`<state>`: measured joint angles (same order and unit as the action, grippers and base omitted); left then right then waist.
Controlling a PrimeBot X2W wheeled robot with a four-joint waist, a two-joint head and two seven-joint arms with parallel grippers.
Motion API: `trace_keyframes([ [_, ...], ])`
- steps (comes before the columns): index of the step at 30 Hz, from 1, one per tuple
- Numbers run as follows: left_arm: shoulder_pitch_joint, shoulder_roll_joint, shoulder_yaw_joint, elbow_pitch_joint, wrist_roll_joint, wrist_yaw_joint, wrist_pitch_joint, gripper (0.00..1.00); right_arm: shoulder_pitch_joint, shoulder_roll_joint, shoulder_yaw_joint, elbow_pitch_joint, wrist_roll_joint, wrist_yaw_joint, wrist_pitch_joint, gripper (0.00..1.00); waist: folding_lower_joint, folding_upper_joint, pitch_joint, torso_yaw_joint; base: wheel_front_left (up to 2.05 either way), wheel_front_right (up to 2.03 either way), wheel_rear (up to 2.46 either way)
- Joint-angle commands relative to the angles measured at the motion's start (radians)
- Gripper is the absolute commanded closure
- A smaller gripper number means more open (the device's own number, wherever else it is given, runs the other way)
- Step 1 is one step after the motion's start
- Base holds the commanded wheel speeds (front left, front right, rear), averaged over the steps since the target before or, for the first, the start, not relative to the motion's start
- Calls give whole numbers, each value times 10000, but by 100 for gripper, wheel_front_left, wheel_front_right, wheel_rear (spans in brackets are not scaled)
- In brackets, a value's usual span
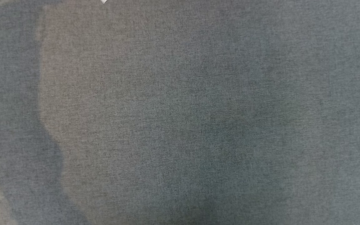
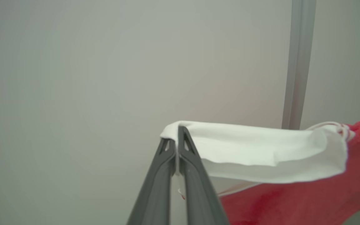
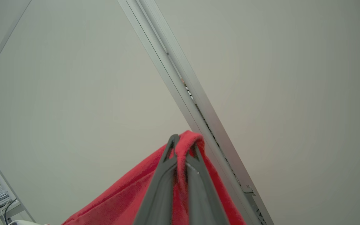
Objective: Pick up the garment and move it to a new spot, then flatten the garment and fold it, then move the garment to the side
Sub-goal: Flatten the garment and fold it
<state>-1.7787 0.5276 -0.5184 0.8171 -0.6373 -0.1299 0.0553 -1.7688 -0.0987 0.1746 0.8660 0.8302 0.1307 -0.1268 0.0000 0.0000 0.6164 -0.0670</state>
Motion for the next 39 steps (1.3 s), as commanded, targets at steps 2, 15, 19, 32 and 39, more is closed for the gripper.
trace_keyframes([
  [2,379,154,-652,179,-287,-13,58,100,613,-90,375,253,297,2,129,100,0,0,-245,10,0,0,0],
  [15,5323,1577,-4165,-1247,-3945,-12,2220,100,5519,-449,3157,823,1437,2,2230,100,0,0,-3437,44,0,0,0],
  [19,6719,2096,-4719,-2006,-4800,-14,2940,100,6877,-650,3582,666,1886,2,3017,100,0,0,-4245,33,0,0,0],
  [32,11004,4583,-6122,-6699,-7320,633,5360,100,11188,-2577,4752,-1797,2960,2,6047,100,0,0,-6144,-25,0,0,0],
  [39,12254,6006,-6548,-9351,-8333,1365,6077,100,13308,-3913,4457,-3919,3063,2,7167,100,0,0,-6347,-91,0,0,0],
])
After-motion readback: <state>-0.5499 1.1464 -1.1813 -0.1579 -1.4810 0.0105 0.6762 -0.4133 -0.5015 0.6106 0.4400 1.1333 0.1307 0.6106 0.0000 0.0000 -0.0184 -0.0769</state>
